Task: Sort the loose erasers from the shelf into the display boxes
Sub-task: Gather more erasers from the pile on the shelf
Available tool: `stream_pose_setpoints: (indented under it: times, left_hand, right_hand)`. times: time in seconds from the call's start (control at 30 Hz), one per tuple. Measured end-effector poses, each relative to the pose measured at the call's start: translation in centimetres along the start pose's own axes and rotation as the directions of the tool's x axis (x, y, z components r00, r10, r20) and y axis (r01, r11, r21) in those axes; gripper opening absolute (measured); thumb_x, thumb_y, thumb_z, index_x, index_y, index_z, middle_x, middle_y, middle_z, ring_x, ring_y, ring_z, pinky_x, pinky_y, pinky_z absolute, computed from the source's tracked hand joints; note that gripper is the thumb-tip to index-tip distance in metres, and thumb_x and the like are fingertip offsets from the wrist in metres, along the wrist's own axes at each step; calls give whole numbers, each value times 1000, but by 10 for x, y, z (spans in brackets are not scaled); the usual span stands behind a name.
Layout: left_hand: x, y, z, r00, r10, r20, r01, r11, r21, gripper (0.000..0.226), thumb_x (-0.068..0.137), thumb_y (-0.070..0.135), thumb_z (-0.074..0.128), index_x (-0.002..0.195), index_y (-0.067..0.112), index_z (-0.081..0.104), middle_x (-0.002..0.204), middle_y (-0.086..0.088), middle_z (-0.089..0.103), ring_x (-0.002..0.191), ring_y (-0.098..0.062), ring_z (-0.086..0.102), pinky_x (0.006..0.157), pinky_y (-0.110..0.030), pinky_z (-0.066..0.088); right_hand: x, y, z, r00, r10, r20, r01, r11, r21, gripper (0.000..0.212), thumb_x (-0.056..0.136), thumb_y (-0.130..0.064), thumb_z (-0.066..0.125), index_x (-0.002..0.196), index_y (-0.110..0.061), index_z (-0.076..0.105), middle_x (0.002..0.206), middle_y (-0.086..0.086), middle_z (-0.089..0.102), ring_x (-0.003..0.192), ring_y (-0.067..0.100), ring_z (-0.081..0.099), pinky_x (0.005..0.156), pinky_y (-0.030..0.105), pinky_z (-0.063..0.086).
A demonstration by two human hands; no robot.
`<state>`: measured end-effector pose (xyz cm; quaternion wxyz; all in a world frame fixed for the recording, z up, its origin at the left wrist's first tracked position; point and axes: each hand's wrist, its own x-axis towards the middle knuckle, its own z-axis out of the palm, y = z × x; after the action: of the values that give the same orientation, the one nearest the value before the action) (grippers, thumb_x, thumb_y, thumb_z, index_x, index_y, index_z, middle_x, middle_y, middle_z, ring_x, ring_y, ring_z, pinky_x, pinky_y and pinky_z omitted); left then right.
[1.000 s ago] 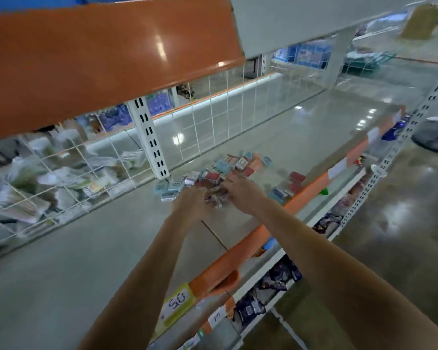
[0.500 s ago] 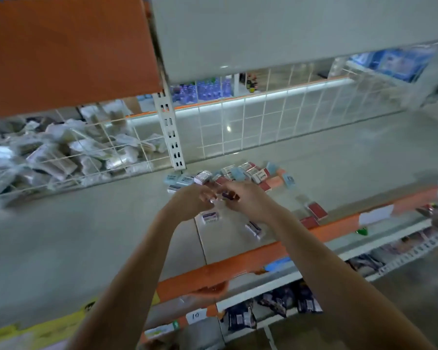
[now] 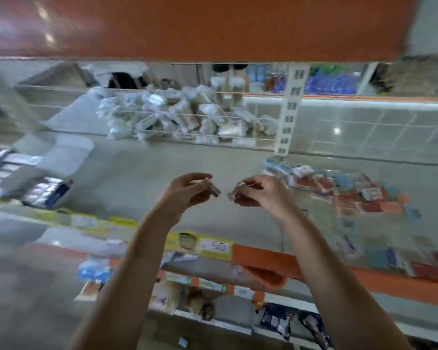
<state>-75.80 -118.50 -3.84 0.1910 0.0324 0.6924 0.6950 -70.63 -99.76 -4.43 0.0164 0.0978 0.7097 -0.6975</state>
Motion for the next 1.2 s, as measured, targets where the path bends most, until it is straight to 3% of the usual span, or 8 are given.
stream_pose_setpoints:
  times: [0.23, 0.37, 0.47, 0.57, 0.77, 1.0, 1.1, 1.2]
  left_hand:
    - [-54, -1, -135, 983, -12, -183, -30, 974, -224, 13, 89, -3, 51, 89, 6, 62, 65, 1, 69, 60, -7, 65, 65, -17, 56]
    - [-84, -1, -221, 979, -1, -205, -40, 979, -200, 13, 88, -4, 53, 86, 6, 61, 63, -1, 67, 55, -8, 64, 61, -17, 55]
    - [-99, -1, -282, 975, 0, -223, -36, 986, -161, 11, 87, -2, 57, 86, 8, 61, 75, -11, 62, 55, -9, 64, 60, -17, 55]
    - [-101, 1, -331, 975, 2, -222, -39, 987, -159, 10, 87, -2, 58, 88, 7, 63, 85, -16, 58, 58, -10, 65, 63, -18, 56]
    - [-65, 19, -399, 980, 34, -197, -67, 984, -164, 10, 87, -3, 57, 90, 5, 64, 73, -8, 66, 59, -9, 66, 66, -18, 57]
    - [-1, 41, -459, 981, 72, -181, -54, 993, 104, 11, 85, -1, 63, 81, 9, 65, 67, -2, 66, 55, -7, 61, 65, -19, 55]
    - [21, 44, -480, 974, 114, -196, -68, 972, 224, 7, 84, 5, 66, 81, 11, 66, 70, -3, 66, 57, -6, 61, 63, -18, 53]
    - [41, 43, -497, 977, 111, -182, -59, 962, 268, 7, 82, 11, 68, 79, 17, 66, 72, -2, 67, 62, -9, 62, 66, -20, 53]
  right_hand:
    - [14, -5, 149, 996, -19, 87, 6, 990, 141, 6, 82, -3, 66, 77, -5, 66, 73, 14, 68, 59, 14, 67, 64, 23, 58]
    - [15, -8, 246, 993, -52, 102, 37, 988, 148, 10, 82, -5, 67, 74, -11, 67, 68, 8, 64, 53, 8, 61, 59, 20, 55]
    - [15, -9, 306, 994, -53, 98, 39, 989, 140, 9, 81, -9, 69, 74, -14, 68, 62, 1, 65, 55, 11, 60, 66, 27, 55]
    - [20, -15, 352, 995, -44, 91, 32, 991, 131, 6, 82, -9, 68, 78, -13, 67, 61, -4, 66, 55, 11, 62, 62, 23, 54]
    - [63, -36, 407, 998, -57, 9, 56, 994, 97, 6, 84, -6, 65, 83, -9, 61, 69, 4, 62, 48, 7, 59, 51, 18, 53]
    - [130, -50, 447, 986, -154, -69, 135, 963, -233, 10, 83, -17, 68, 78, -16, 59, 69, -1, 63, 58, 9, 59, 50, 22, 46]
    - [152, -49, 463, 975, -207, -76, 148, 870, -470, 15, 80, -25, 71, 72, -21, 59, 69, -6, 63, 62, 8, 56, 55, 19, 40]
    - [165, -49, 481, 971, -227, -73, 133, 770, -624, 12, 80, -26, 71, 78, -17, 64, 74, -4, 63, 70, 10, 57, 58, 22, 37]
